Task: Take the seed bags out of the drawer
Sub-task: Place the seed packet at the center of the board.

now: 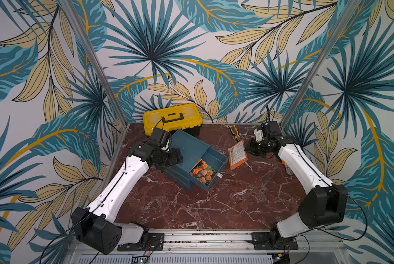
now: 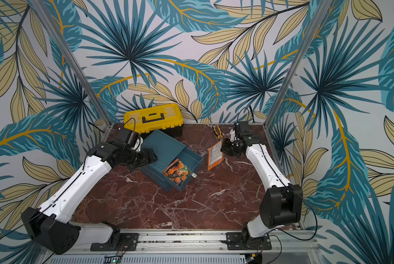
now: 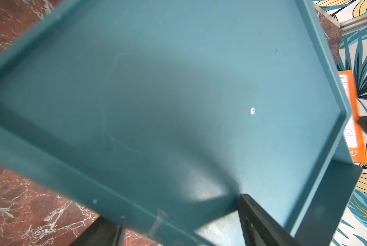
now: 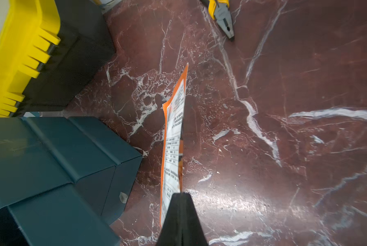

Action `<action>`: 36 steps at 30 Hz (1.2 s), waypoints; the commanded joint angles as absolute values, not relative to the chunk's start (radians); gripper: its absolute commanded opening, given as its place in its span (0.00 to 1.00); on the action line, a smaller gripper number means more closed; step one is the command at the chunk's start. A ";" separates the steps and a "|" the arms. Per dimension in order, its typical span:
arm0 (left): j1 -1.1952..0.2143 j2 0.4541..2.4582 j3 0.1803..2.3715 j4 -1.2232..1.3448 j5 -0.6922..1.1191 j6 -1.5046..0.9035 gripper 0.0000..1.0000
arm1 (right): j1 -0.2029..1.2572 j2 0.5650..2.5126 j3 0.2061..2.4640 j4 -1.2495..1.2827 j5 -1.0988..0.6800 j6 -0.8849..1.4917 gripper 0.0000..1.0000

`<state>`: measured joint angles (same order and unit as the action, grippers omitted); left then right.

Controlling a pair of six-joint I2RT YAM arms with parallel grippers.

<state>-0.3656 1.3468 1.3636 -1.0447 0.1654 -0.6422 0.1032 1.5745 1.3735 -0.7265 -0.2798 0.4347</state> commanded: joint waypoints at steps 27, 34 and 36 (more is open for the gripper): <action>-0.369 1.355 1.389 -1.065 0.190 -0.619 0.84 | 0.101 1.881 1.338 -0.531 -0.288 0.411 0.00; -0.369 1.352 1.387 -1.064 0.189 -0.620 0.85 | 0.100 1.867 1.337 -0.565 -0.193 0.382 0.31; -0.369 1.351 1.385 -1.063 0.192 -0.619 0.85 | 0.100 1.857 1.343 -0.578 -0.162 0.372 0.45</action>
